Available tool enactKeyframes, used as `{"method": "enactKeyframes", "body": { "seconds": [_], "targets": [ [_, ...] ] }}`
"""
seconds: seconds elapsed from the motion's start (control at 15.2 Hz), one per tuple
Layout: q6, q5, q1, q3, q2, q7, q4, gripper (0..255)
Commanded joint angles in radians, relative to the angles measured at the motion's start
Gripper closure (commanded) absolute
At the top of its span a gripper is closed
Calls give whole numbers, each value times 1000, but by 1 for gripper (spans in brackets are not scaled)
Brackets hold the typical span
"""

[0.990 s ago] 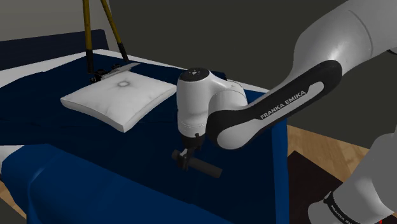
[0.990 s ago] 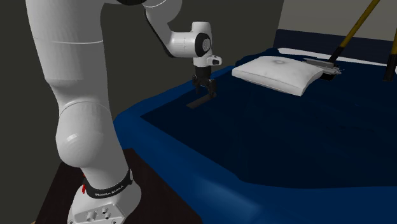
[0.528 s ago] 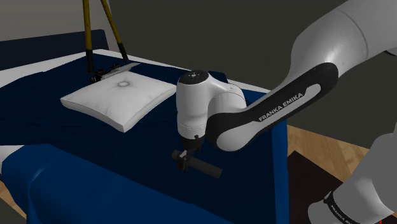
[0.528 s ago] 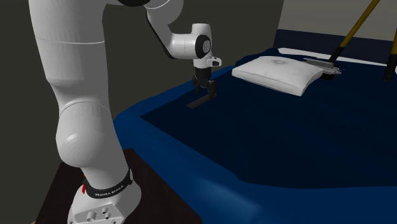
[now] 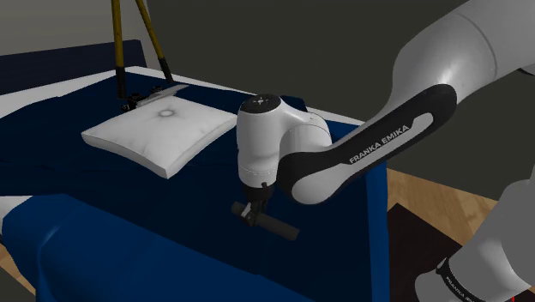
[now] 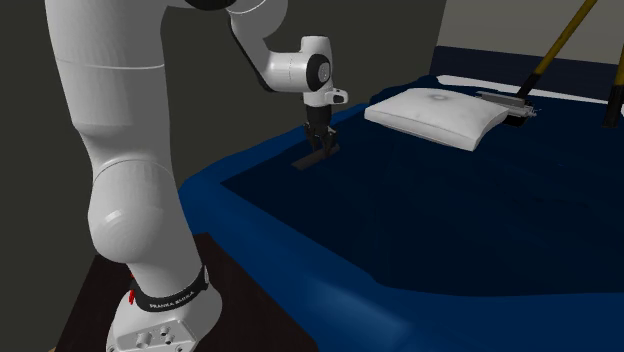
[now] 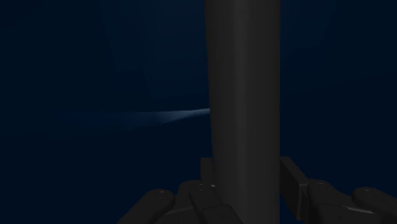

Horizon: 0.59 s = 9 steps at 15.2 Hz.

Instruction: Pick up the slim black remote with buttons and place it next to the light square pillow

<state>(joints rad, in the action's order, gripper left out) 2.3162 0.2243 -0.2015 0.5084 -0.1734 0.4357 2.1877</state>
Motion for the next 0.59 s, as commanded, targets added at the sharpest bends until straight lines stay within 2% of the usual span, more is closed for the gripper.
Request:
{"method": "enactKeyframes", "body": {
  "seconds": [0.0,0.13,0.53],
  "targets": [
    [-1,1,1,-2,-2,1,0,255],
    [1,1,2,-2,0,0,3,255],
    [-69,-46,11,8,56,-36,-21,255]
  ]
}}
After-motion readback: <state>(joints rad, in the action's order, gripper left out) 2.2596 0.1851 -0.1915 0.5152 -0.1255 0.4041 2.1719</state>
